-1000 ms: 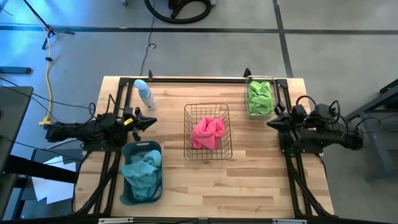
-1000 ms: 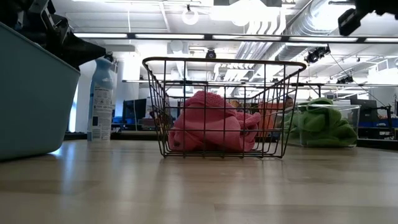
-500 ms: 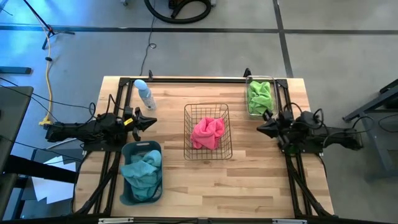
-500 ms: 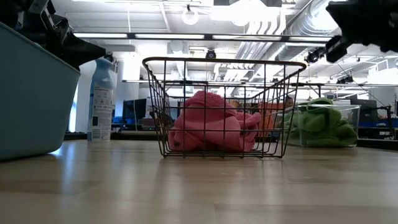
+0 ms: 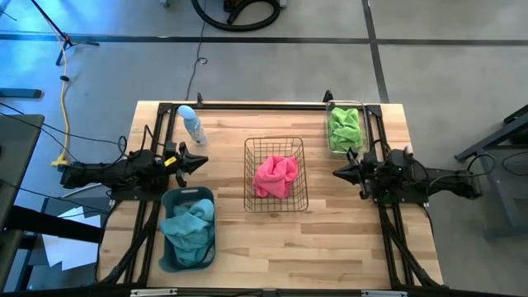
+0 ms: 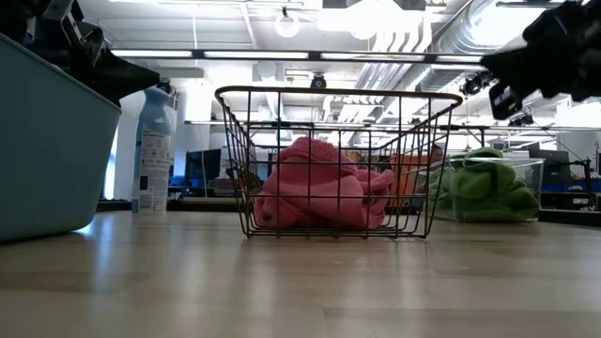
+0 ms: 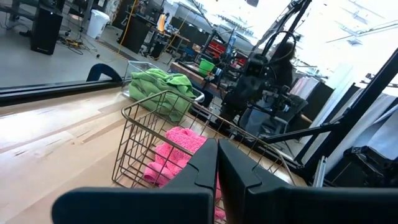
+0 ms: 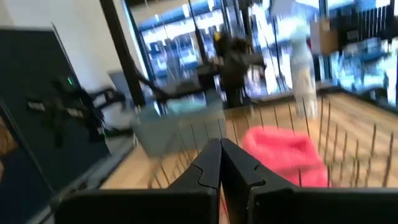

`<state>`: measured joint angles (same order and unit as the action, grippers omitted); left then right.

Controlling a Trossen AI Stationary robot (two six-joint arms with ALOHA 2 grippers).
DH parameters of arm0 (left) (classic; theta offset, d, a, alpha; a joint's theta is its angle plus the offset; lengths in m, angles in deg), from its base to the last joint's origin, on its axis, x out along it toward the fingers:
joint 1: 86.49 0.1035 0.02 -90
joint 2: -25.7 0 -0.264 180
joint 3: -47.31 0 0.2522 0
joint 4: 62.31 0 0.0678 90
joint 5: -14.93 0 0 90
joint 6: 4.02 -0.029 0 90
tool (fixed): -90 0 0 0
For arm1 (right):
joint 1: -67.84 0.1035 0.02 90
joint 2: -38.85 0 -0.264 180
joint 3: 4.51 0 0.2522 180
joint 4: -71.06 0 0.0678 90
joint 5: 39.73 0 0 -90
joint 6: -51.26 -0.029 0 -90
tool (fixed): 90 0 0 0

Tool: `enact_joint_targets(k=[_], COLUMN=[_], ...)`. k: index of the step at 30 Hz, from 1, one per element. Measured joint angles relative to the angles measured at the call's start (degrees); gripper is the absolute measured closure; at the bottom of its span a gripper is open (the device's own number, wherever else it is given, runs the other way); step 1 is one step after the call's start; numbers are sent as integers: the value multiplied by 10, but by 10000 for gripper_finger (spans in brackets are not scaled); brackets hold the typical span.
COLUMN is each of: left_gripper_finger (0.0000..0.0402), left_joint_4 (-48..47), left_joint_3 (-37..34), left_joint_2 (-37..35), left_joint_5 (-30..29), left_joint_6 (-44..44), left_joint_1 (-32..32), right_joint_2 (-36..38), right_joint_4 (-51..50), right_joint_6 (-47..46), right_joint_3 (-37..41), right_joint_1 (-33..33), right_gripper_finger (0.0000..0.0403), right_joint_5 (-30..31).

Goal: Sort microfiber towel by color & place in baskets
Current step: Return to Home Position

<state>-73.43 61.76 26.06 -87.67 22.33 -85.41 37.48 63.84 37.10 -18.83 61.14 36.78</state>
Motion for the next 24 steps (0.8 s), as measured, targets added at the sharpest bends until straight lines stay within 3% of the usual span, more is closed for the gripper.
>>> enact_joint_targets(k=[3, 24], left_gripper_finger=[401, 401], left_joint_4=[0, 0], left_joint_3=[0, 0], left_joint_2=[0, 0], left_joint_5=[0, 0], left_joint_6=[0, 0], left_joint_1=[0, 0], right_joint_2=[-2, -5], right_joint_4=[-38, -42], right_joint_6=[-4, -8], right_joint_3=[0, -1], right_joint_1=[0, 0], right_gripper_finger=[403, 403], right_joint_5=[3, 4])
